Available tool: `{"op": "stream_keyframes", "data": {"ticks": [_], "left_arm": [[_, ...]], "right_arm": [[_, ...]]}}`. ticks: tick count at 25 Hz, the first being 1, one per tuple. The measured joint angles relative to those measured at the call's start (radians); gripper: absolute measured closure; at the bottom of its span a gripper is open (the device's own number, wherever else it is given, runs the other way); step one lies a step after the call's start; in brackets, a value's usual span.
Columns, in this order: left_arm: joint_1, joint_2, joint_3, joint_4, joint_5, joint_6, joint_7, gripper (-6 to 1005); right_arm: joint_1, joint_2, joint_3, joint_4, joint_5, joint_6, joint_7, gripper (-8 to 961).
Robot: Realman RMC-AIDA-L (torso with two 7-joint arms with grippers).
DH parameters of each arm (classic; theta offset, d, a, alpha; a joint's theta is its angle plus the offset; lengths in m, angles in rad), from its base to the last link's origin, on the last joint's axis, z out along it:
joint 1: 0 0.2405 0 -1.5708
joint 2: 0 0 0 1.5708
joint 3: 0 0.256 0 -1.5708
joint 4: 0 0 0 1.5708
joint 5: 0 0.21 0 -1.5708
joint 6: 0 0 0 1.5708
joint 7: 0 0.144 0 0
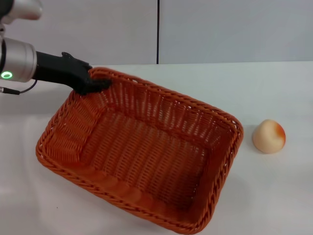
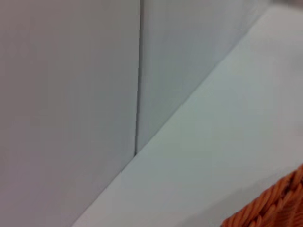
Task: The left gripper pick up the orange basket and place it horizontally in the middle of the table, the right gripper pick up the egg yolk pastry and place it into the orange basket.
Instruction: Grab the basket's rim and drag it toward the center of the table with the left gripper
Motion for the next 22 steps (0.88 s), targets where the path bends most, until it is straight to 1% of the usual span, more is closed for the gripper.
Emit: {"op": "stream_keyframes", "data": {"ticks": [1,3,8,10,11,12,13,15,16,17,21,22], "left_arm": [[0.000,0.001,-0.039,-0.001,-0.022,0.030,-0.019,650],[0.001,0.001,-0.056,0.004,-0.029,0.038,-0.053,657],[0.007,0.001,-0.061,0.007,-0.034,0.024,-0.154,687],[0.008,0.001,-0.062,0.012,-0.035,0.021,-0.237,700],[0.008,0.001,-0.062,0.012,-0.035,0.021,-0.237,709],[0.009,0.001,-0.063,0.023,-0.037,0.020,-0.295,718],[0.009,0.001,-0.063,0.023,-0.037,0.020,-0.295,726],[0.015,0.000,-0.063,0.033,-0.041,0.007,-0.370,744],[0.015,0.000,-0.063,0.033,-0.041,0.007,-0.370,749],[0.026,0.000,-0.065,0.037,-0.043,-0.010,-0.425,754],[0.043,0.000,-0.072,0.046,-0.045,-0.019,-0.458,775],[0.063,-0.001,-0.078,0.056,-0.048,-0.025,-0.482,780]], "right_arm": [[0.000,0.000,0.000,0.000,0.000,0.000,0.000,323],[0.001,-0.001,0.000,-0.002,0.000,0.003,0.000,323],[0.001,-0.002,-0.001,-0.011,0.001,0.008,0.000,324],[0.003,-0.002,-0.001,-0.021,0.002,0.021,0.000,324],[0.003,-0.002,-0.001,-0.021,0.002,0.021,0.000,324],[0.006,-0.002,-0.001,-0.026,0.002,0.028,0.000,324],[0.006,-0.002,-0.001,-0.026,0.002,0.028,0.000,324],[0.012,-0.003,-0.002,-0.035,0.001,0.041,0.000,324],[0.012,-0.003,-0.002,-0.035,0.001,0.041,0.000,324],[0.016,-0.003,-0.003,-0.041,0.001,0.052,0.000,324],[0.018,-0.003,-0.003,-0.046,0.000,0.063,0.000,324],[0.019,-0.003,-0.003,-0.051,0.000,0.072,0.000,324]]}}
